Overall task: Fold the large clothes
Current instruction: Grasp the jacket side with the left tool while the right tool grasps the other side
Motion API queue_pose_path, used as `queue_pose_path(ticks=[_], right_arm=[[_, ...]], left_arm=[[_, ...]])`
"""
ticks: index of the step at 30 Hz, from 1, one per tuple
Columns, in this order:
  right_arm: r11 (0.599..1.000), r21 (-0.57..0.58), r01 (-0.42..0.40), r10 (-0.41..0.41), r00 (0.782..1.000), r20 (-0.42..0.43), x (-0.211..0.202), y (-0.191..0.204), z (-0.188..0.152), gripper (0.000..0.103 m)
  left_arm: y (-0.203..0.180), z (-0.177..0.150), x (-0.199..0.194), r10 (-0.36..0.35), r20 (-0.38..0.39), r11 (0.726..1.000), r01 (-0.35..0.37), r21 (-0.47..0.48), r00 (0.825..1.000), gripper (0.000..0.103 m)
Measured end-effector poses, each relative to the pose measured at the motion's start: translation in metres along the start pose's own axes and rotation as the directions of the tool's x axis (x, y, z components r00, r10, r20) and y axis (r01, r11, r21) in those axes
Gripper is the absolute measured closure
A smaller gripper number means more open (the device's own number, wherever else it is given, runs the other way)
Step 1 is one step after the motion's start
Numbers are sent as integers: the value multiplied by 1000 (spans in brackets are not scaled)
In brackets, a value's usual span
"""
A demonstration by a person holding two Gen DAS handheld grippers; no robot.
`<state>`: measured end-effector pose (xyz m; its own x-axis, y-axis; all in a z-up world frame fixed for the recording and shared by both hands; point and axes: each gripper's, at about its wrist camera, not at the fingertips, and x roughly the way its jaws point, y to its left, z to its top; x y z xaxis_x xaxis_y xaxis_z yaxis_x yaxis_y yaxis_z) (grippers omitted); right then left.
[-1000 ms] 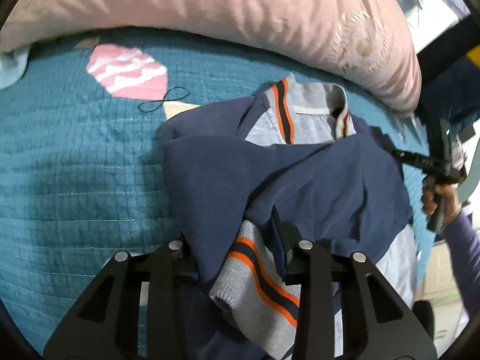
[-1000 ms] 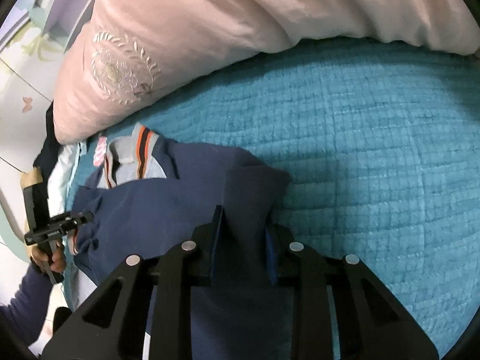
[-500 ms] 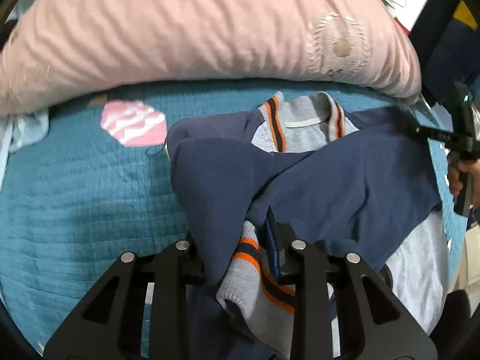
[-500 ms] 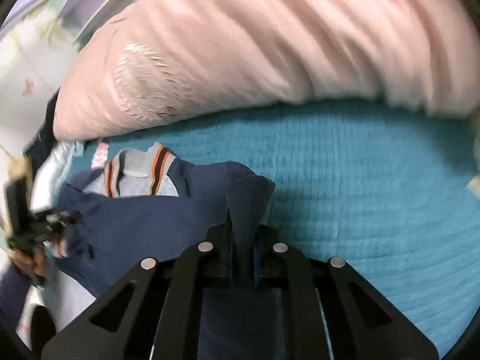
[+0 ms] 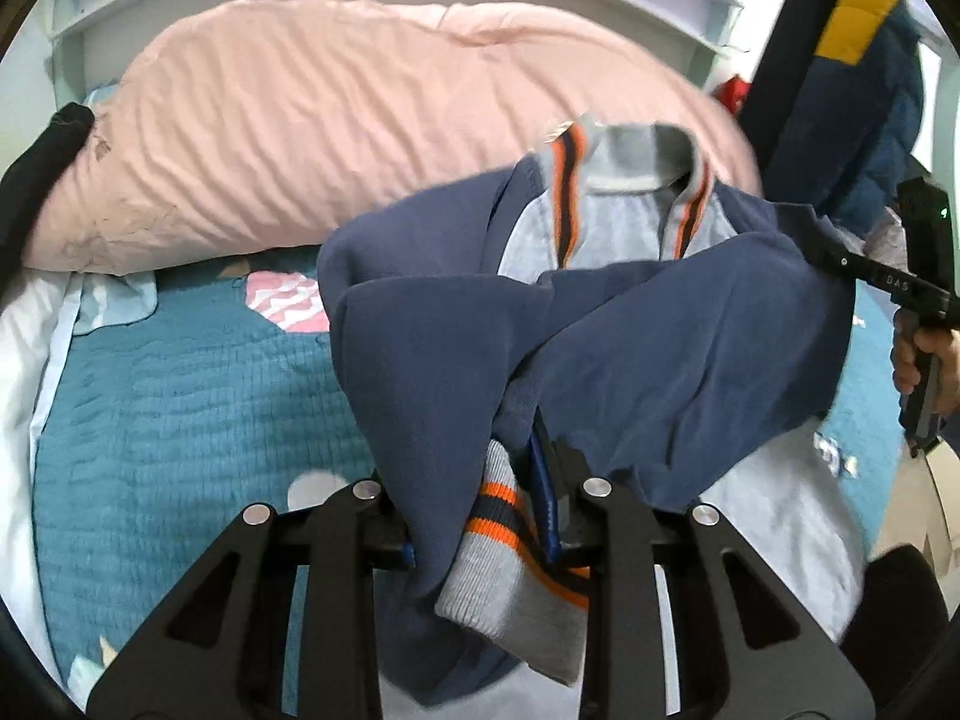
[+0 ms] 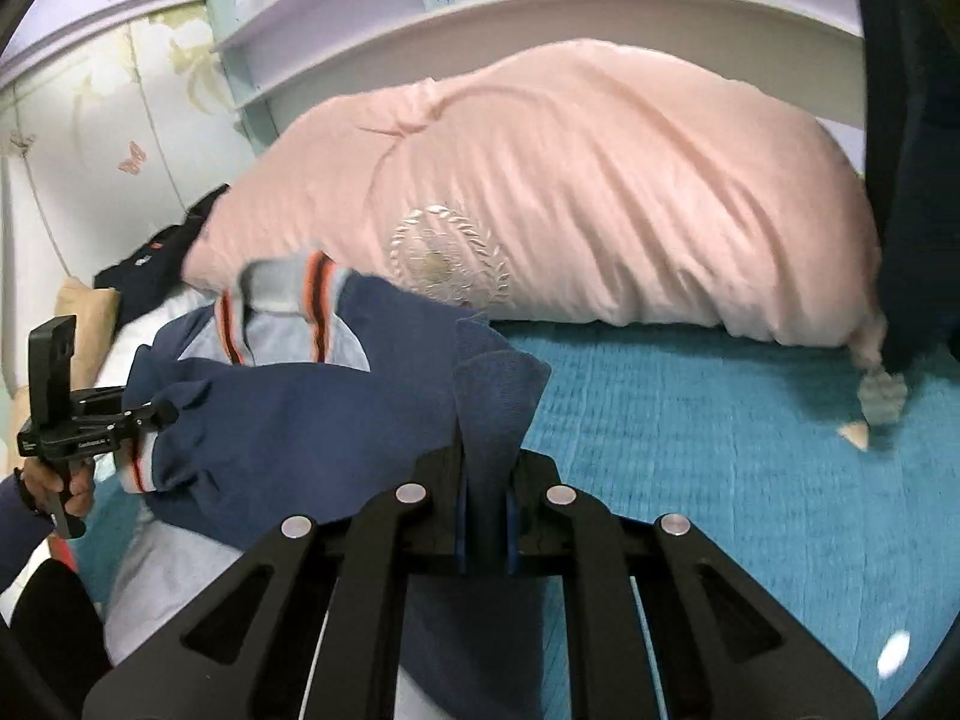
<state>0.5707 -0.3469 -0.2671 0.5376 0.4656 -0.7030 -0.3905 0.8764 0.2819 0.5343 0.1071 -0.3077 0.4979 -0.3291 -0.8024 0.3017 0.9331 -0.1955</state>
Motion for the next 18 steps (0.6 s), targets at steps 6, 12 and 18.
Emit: queue_pose_path(ticks=[6,12,18], right_arm=[[1000,-28,9,-9,1000,8,-51,25,-35,95],[999,-29,19,-19,1000,3,-80,45,-82,95],[998,-35,59,-60,998,-20,-89,59,-116,94]], left_arm=[[-37,-37,-48,28,45,994,-32,106,999,75],[-59,-89,-67,32,43,980,-40,196,999,75],[-69,-129,-73,36,38,970,-44,237,999,74]])
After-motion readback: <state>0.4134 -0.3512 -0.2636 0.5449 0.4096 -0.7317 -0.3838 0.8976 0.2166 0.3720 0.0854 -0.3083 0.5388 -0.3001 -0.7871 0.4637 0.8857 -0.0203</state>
